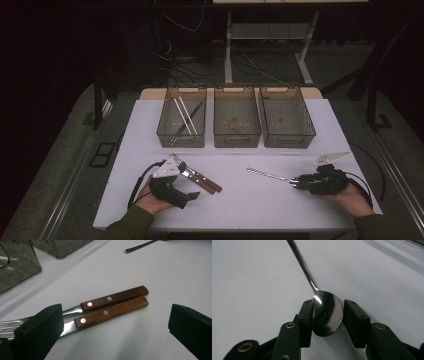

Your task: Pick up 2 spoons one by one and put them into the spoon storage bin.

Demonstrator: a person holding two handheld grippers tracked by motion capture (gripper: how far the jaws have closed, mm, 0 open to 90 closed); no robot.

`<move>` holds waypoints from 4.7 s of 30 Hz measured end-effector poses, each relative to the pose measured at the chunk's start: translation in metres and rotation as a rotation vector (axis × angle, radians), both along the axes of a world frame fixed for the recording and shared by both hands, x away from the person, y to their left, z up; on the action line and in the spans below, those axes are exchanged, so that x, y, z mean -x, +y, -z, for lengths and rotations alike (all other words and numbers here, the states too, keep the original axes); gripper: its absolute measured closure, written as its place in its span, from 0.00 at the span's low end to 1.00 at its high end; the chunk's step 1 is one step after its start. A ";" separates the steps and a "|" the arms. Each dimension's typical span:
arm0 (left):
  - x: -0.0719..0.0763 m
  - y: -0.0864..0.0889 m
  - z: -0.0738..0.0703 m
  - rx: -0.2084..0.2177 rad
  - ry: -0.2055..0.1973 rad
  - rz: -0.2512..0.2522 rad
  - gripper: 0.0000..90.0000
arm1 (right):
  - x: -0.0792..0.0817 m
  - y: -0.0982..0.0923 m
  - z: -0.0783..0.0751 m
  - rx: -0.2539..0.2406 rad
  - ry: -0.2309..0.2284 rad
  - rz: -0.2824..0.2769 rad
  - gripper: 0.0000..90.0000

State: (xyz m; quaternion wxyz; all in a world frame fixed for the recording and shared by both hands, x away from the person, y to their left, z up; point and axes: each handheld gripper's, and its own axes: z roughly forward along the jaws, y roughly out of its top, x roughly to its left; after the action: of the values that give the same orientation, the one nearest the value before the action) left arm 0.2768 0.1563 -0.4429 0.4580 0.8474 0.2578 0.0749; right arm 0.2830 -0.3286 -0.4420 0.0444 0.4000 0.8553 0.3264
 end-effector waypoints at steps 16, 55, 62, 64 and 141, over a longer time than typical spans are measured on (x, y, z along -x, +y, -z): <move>0.000 0.000 -0.001 0.001 -0.004 0.000 0.00 | 0.003 0.001 -0.004 0.005 -0.014 -0.049 0.92; 0.000 0.000 0.000 0.001 -0.004 0.005 0.00 | 0.003 0.008 -0.016 -0.025 -0.095 0.008 0.97; -0.001 0.000 0.000 0.007 0.003 0.006 0.00 | 0.000 0.006 -0.020 -0.036 -0.110 0.055 0.97; -0.001 0.000 0.000 0.008 0.001 0.007 0.00 | -0.001 0.005 -0.023 -0.041 -0.113 0.074 0.97; 0.001 -0.002 0.000 0.014 -0.004 0.010 0.00 | -0.121 0.112 -0.090 -0.003 -0.225 0.303 0.97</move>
State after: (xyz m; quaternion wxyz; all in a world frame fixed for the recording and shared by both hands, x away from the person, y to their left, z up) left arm 0.2757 0.1542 -0.4427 0.4647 0.8454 0.2532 0.0724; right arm 0.4039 -0.2165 -0.3518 0.1877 0.4852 0.7744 0.3600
